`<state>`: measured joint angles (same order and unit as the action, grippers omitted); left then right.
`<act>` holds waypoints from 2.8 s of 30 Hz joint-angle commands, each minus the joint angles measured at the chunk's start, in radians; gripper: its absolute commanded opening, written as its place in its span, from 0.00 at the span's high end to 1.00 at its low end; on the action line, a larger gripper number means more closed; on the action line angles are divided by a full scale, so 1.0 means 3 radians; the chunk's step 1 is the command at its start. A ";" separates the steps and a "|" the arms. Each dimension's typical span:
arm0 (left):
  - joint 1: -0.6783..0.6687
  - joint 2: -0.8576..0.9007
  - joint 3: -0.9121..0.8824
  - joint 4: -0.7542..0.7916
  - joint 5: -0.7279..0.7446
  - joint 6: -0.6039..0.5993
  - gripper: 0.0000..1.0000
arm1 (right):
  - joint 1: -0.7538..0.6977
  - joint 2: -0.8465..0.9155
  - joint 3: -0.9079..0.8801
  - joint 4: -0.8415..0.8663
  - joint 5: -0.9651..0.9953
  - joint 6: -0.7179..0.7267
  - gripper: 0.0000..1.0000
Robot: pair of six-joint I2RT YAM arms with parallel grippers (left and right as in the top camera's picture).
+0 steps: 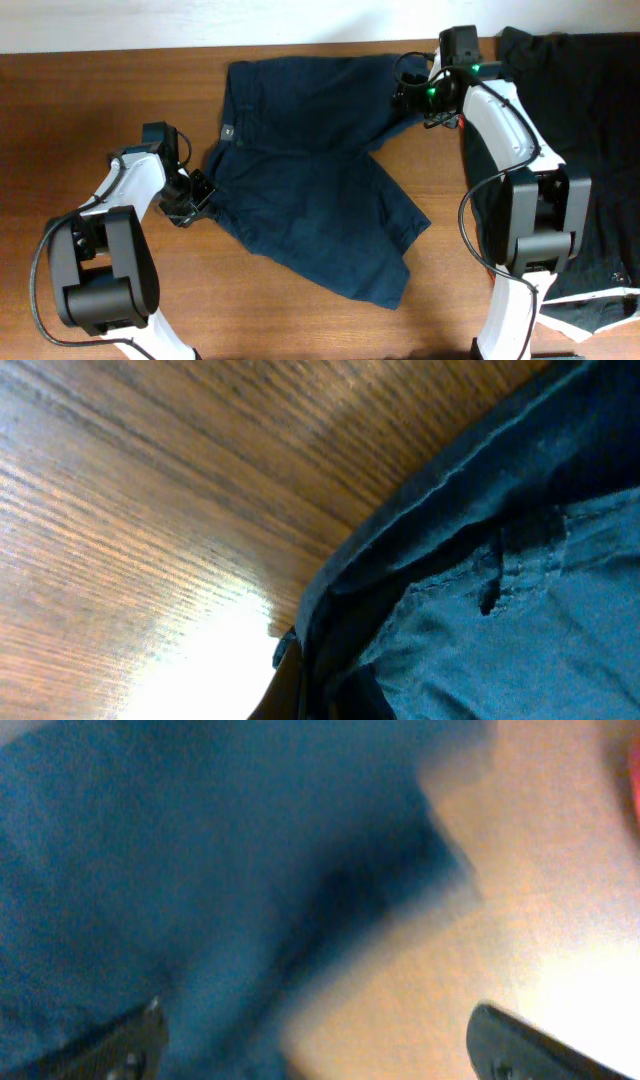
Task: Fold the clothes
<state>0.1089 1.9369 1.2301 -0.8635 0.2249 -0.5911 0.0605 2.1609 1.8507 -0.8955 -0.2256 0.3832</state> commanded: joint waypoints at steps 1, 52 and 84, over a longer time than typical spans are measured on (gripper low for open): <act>0.0014 -0.0032 -0.0013 0.0006 0.0048 0.0145 0.99 | -0.0009 -0.0013 0.0041 -0.1136 0.0179 -0.0271 0.01; -0.0231 -0.0032 -0.0013 -0.0388 0.0065 0.0392 0.99 | -0.0093 -0.2281 -0.2964 -0.0765 -0.0643 0.0758 0.17; -0.0231 -0.2588 -0.0013 -0.1764 -0.0306 0.1030 1.00 | -0.0596 -0.3478 -0.1572 -0.1172 0.0095 -0.0460 0.96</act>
<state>0.0204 1.2484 1.2228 -1.3098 0.2317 -0.3012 -0.0895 1.1194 1.2640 -1.2560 -0.3130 0.3943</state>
